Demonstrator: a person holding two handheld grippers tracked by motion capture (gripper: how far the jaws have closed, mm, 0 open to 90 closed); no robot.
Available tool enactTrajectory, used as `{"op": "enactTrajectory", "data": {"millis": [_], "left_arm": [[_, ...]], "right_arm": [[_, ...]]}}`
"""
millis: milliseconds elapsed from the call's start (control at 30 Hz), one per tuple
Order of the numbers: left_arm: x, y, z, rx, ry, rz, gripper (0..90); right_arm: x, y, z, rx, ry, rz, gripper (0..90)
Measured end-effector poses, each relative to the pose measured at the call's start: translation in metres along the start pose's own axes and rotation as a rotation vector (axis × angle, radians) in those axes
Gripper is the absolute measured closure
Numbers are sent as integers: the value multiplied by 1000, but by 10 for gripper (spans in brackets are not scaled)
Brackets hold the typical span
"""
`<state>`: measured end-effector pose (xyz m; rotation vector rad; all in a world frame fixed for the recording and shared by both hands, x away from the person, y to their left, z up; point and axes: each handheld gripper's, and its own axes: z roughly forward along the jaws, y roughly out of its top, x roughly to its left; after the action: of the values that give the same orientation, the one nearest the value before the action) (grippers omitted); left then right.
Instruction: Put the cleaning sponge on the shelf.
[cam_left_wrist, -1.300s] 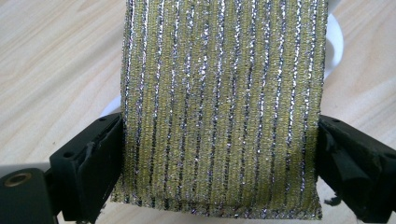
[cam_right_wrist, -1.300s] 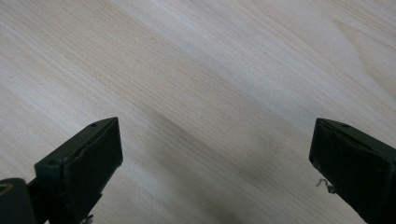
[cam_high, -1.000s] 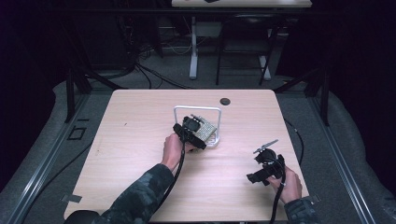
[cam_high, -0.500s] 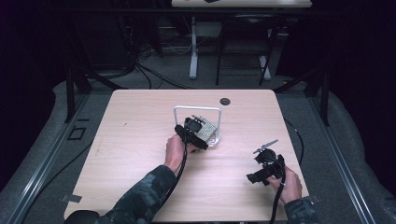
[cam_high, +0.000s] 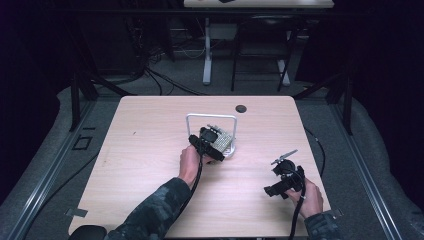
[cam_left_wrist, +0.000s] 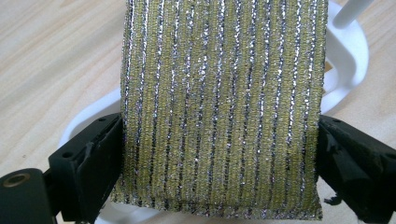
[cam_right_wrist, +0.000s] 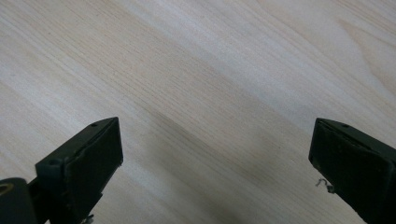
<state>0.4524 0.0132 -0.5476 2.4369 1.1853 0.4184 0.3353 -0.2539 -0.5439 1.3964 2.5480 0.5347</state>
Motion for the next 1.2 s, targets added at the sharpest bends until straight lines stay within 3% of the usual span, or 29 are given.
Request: {"op": "enactTrajectory", "data": {"millis": [367, 733, 1033, 1200], "left_arm": [[1, 0, 0, -3, 8, -10, 62], [1, -1, -9, -38, 2, -20, 21], [0, -2, -21, -66, -17, -2, 2], [-1, -3, -32, -92, -27, 21, 38]], "right_arm": [[0, 0, 0, 1, 0, -8, 22], [0, 0, 0, 0, 5, -5, 22], [0, 0, 0, 1, 3, -3, 22], [0, 0, 0, -1, 2, -1, 22]]}}
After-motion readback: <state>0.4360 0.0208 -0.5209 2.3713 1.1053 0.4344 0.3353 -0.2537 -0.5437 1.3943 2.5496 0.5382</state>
